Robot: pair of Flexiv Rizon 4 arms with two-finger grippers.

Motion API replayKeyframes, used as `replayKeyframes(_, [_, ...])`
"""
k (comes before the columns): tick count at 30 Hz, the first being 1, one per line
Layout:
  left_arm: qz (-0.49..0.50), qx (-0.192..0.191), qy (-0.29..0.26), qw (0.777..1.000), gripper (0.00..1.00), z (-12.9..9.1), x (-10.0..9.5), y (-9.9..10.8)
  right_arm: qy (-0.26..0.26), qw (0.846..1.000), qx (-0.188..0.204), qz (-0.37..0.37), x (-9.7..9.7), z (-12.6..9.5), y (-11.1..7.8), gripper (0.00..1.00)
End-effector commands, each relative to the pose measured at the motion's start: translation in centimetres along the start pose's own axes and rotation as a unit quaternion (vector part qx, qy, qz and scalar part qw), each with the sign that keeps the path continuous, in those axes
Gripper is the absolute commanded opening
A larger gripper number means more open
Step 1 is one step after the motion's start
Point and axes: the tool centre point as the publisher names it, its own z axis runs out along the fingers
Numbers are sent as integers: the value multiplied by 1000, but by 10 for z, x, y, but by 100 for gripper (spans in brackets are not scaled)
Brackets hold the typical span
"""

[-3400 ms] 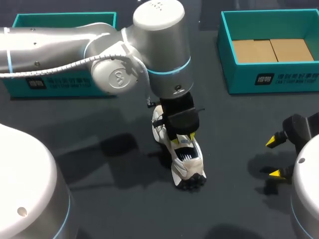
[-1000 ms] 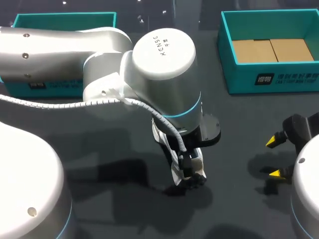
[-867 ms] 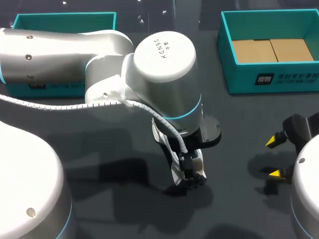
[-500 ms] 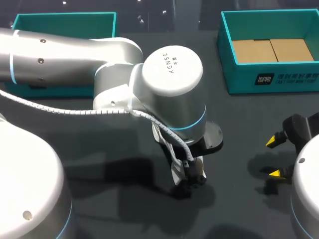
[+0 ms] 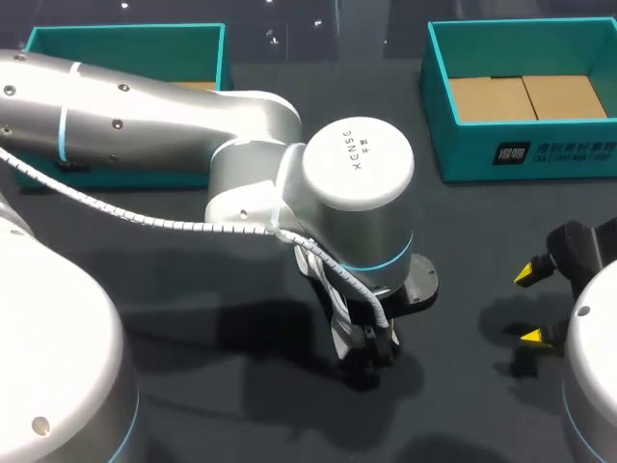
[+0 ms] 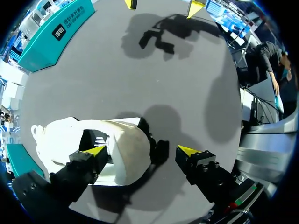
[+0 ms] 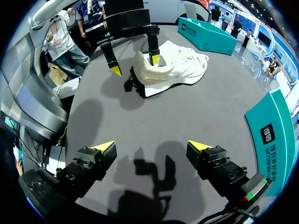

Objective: Take the shoe out of the shoebox, open the shoe tongue, remove and reinsert the insole, then place the shoe into the shoebox

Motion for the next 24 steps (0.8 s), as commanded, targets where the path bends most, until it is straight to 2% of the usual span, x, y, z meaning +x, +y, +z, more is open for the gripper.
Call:
replayKeyframes(1, [-1, -8, -3, 1000, 86, 7, 3, -5, -2, 1000, 0, 0, 2, -1, 0, 100])
replayKeyframes(4, [-2, -11, -5, 1000, 76, 8, 5, -5, -2, 1000, 0, 0, 2, -1, 0, 100])
replayKeyframes(10, [-10, -20, -13, 1000, 78, 14, 6, -7, -2, 1000, 0, 0, 2, -1, 0, 100])
replayKeyframes(13, [-14, -22, -15, 1000, 76, 15, 5, -8, -2, 1000, 0, 0, 2, -1, 0, 100])
replayKeyframes(16, [-16, -24, -18, 999, 68, 15, 5, -9, -2, 1000, 0, 0, 2, -1, 0, 100])
replayKeyframes(18, [-18, -27, -20, 999, 58, 15, 4, -9, -2, 1000, 0, 0, 2, -1, 0, 100])
replayKeyframes(21, [-19, -31, -18, 999, 52, 16, 3, -8, -2, 1000, 0, 0, 2, -1, 0, 100])
replayKeyframes(24, [-18, -33, -13, 999, 56, 17, 3, -6, -2, 1000, 0, 0, 2, -1, 0, 100])
